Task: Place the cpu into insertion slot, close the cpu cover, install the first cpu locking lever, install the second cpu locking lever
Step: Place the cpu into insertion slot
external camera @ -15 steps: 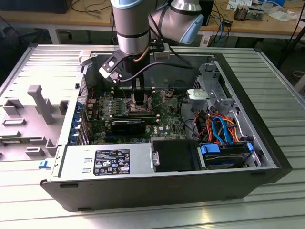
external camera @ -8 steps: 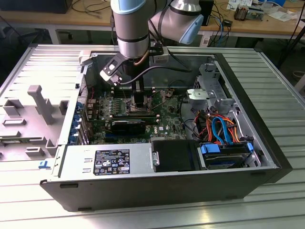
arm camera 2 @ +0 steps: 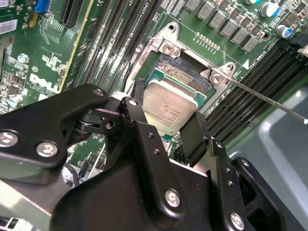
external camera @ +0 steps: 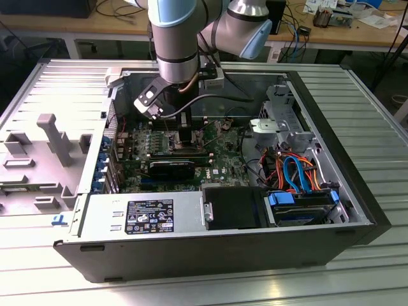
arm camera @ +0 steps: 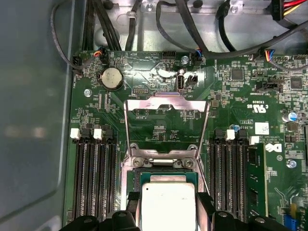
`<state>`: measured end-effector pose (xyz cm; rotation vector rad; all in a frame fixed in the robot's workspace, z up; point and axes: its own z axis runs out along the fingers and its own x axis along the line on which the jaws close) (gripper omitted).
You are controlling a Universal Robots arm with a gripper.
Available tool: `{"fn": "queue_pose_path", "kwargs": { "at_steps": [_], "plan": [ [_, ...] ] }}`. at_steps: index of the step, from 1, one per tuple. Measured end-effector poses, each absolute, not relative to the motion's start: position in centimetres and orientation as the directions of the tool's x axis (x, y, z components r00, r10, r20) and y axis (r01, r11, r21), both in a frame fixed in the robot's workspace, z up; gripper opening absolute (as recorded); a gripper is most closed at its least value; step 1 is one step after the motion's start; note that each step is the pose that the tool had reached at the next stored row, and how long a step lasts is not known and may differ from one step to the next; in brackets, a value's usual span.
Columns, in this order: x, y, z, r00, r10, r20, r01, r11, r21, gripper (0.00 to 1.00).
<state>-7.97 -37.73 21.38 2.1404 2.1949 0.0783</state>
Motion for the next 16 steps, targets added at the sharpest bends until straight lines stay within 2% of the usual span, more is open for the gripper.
{"fn": "queue_pose_path", "kwargs": {
  "at_steps": [16],
  "plan": [
    [-8.1, -37.3, 20.2, -0.024, 1.000, -0.018, 0.996, 0.026, 0.089, 0.55]
  ]
}}
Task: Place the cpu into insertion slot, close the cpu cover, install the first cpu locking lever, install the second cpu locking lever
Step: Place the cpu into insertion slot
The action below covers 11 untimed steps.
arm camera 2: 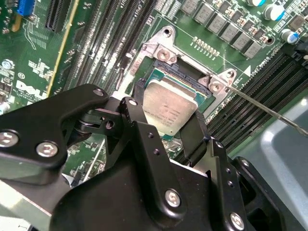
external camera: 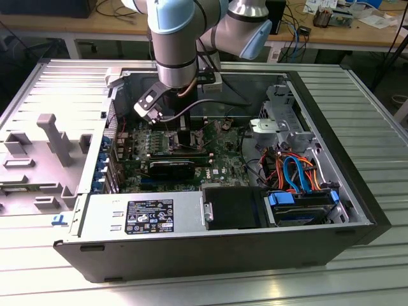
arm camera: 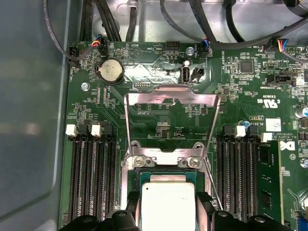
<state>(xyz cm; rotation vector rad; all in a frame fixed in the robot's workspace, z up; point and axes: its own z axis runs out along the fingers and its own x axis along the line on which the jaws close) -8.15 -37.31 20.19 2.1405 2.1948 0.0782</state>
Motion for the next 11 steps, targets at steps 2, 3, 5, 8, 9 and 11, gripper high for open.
{"fn": "queue_pose_path", "kwargs": {
  "at_steps": [2, 3, 5, 8, 9, 11],
  "plan": [
    [-8.15, -37.17, 20.13, -0.024, 1.000, -0.018, 0.996, 0.026, 0.089, 0.55],
    [-8.14, -37.12, 20.06, -0.024, 1.000, -0.018, 0.996, 0.026, 0.089, 0.55],
    [-8.14, -37.04, 19.90, -0.024, 1.000, -0.018, 0.996, 0.026, 0.089, 0.55],
    [-8.15, -37.04, 19.78, -0.024, 1.000, -0.018, 0.996, 0.026, 0.088, 0.55],
    [-8.15, -37.04, 19.77, -0.024, 1.000, -0.019, 0.996, 0.026, 0.088, 0.55],
    [-8.15, -37.03, 19.75, -0.024, 1.000, -0.018, 0.996, 0.026, 0.088, 0.55]
  ]
}}
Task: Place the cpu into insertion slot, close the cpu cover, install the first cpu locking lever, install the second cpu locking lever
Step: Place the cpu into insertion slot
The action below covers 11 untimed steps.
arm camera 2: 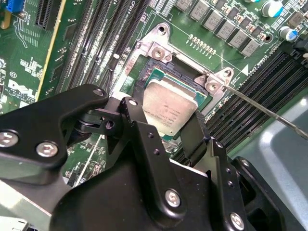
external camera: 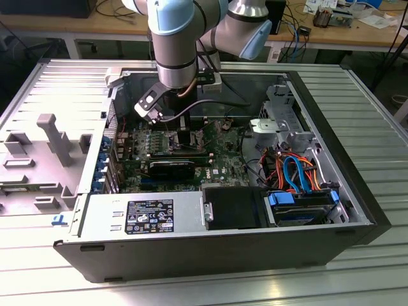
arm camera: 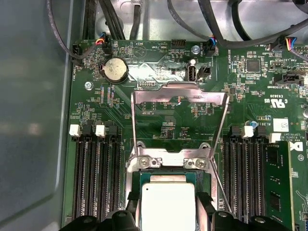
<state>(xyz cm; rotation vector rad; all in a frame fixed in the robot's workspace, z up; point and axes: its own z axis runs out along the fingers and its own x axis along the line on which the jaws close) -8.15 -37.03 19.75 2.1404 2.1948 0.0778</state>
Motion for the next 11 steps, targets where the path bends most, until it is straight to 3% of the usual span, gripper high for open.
{"fn": "queue_pose_path", "kwargs": {
  "at_steps": [5, 6, 11],
  "plan": [
    [-8.14, -37.01, 19.72, -0.024, 1.000, -0.017, 0.996, 0.026, 0.089, 0.55],
    [-8.14, -37.02, 19.72, -0.024, 1.000, -0.018, 0.996, 0.026, 0.089, 0.62],
    [-8.15, -37.03, 19.80, -0.024, 1.000, -0.018, 0.996, 0.026, 0.089, 0.62]
  ]
}}
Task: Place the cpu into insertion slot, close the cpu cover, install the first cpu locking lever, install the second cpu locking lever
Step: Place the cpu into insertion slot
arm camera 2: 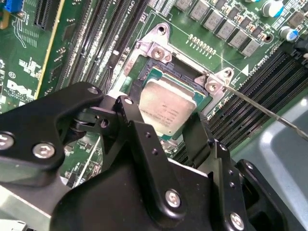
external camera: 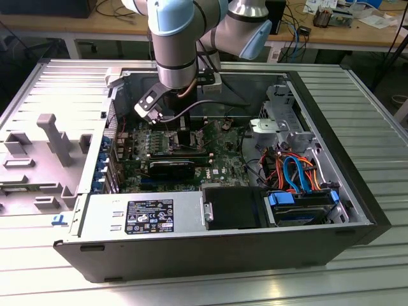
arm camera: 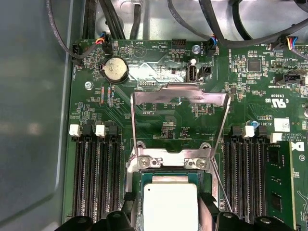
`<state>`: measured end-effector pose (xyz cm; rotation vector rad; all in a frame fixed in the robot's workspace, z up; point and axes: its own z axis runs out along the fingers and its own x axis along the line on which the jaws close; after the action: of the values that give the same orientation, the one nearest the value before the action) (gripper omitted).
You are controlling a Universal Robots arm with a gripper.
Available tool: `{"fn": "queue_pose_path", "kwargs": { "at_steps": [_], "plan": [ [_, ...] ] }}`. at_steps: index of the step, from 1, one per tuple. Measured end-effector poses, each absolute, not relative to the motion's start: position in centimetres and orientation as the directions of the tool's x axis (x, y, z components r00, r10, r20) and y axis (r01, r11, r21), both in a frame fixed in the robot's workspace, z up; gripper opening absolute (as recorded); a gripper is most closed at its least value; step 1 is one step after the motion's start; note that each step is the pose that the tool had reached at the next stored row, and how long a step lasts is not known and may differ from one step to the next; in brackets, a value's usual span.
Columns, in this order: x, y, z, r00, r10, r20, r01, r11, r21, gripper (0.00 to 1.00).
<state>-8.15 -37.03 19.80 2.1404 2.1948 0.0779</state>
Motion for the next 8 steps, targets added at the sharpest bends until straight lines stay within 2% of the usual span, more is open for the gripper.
{"fn": "queue_pose_path", "kwargs": {
  "at_steps": [8],
  "plan": [
    [-8.17, -37.22, 20.21, -0.024, 1.000, -0.018, 0.996, 0.026, 0.089, 0.62]
  ]
}}
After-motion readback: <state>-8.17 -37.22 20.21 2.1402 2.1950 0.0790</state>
